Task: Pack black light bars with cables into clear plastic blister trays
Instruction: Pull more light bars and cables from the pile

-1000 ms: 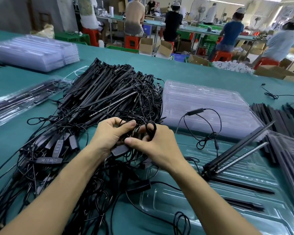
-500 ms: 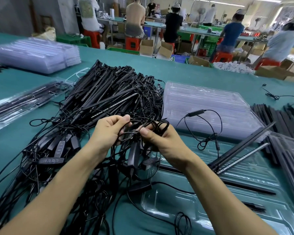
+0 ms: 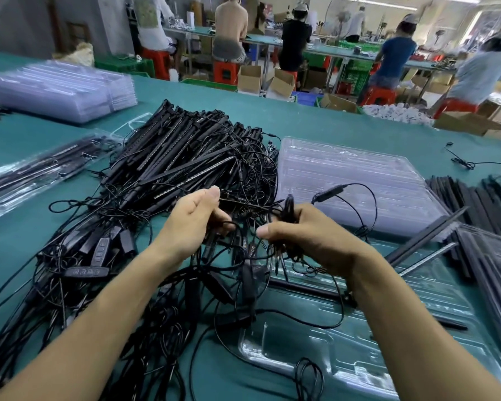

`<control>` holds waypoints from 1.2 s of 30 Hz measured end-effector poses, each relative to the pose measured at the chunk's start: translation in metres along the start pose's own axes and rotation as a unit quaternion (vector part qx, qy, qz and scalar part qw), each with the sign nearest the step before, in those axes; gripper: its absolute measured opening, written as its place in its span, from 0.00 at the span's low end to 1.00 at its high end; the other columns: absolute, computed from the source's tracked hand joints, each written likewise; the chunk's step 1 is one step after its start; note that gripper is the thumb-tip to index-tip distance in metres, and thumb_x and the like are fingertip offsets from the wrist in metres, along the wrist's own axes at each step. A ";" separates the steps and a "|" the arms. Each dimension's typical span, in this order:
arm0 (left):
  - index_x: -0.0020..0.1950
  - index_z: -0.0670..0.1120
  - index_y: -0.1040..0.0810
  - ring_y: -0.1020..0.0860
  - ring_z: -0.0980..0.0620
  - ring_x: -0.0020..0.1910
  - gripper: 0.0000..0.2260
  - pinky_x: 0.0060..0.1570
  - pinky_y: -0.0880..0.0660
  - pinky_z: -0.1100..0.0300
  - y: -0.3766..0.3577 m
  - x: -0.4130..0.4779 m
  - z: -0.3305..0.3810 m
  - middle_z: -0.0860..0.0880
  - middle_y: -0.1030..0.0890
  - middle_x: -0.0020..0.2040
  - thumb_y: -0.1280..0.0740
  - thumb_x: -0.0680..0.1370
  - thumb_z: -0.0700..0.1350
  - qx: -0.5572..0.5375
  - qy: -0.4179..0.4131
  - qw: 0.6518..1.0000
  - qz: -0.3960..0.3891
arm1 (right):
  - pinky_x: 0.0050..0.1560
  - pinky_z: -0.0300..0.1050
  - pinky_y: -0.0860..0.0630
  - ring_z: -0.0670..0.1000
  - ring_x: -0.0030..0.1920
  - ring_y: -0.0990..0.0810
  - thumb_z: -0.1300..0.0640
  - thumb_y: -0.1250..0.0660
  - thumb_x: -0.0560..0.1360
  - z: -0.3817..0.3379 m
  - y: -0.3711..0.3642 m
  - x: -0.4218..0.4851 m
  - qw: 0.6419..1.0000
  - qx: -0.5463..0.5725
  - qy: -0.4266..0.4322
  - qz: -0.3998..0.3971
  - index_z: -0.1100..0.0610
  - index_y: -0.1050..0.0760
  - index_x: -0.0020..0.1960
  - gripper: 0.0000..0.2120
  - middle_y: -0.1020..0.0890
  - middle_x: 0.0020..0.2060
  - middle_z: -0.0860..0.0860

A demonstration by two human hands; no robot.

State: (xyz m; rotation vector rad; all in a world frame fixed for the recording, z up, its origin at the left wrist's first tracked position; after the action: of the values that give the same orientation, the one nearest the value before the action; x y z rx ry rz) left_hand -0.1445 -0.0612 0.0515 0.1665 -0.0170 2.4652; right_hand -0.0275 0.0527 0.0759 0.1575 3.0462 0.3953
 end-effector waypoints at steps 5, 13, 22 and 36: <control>0.52 0.40 0.19 0.23 0.58 0.45 0.29 0.47 0.27 0.69 -0.004 -0.007 0.010 0.50 0.19 0.46 0.38 0.72 0.65 0.080 -0.038 0.994 -0.058 | 0.35 0.39 0.34 0.46 0.33 0.30 0.46 0.28 0.69 0.004 0.030 0.000 0.992 0.064 -0.001 0.111 0.52 0.23 0.34 0.11 0.25 0.32 0.49; 0.39 0.50 0.30 0.26 0.56 0.34 0.18 0.48 0.31 0.52 0.007 -0.016 0.006 0.53 0.21 0.35 0.37 0.77 0.63 0.493 -0.058 0.867 -0.035 | 0.19 0.35 0.37 0.47 0.25 0.23 0.49 0.35 0.79 -0.013 0.067 -0.007 0.955 0.113 0.014 0.273 0.55 0.29 0.42 0.11 0.17 0.32 0.50; 0.42 0.46 0.25 0.25 0.56 0.23 0.21 0.20 0.27 0.58 0.020 -0.030 0.099 0.53 0.22 0.29 0.47 0.83 0.59 0.438 -0.250 0.850 0.150 | 0.25 0.39 0.31 0.52 0.34 0.20 0.50 0.35 0.80 -0.046 0.100 -0.007 0.916 0.133 0.079 0.369 0.53 0.26 0.44 0.09 0.17 0.39 0.51; 0.63 0.50 0.22 0.21 0.61 0.44 0.23 0.52 0.23 0.59 -0.023 -0.012 -0.015 0.50 0.16 0.50 0.26 0.72 0.57 0.252 0.073 0.938 -0.227 | 0.20 0.33 0.34 0.50 0.36 0.17 0.52 0.37 0.81 -0.045 0.112 -0.009 0.880 0.345 0.109 0.307 0.57 0.29 0.44 0.11 0.17 0.37 0.53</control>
State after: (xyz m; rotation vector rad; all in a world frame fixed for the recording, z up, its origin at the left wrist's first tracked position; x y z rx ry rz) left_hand -0.1223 -0.0496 0.0345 0.1822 0.6494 1.9665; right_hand -0.0113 0.1479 0.1486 1.1919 3.1153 -0.7329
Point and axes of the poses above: each hand's wrist, its own x-axis towards the middle knuckle, its own y-axis out of the back of the hand, z = x × y, the point moved 9 cm from there along x, towards the middle knuckle
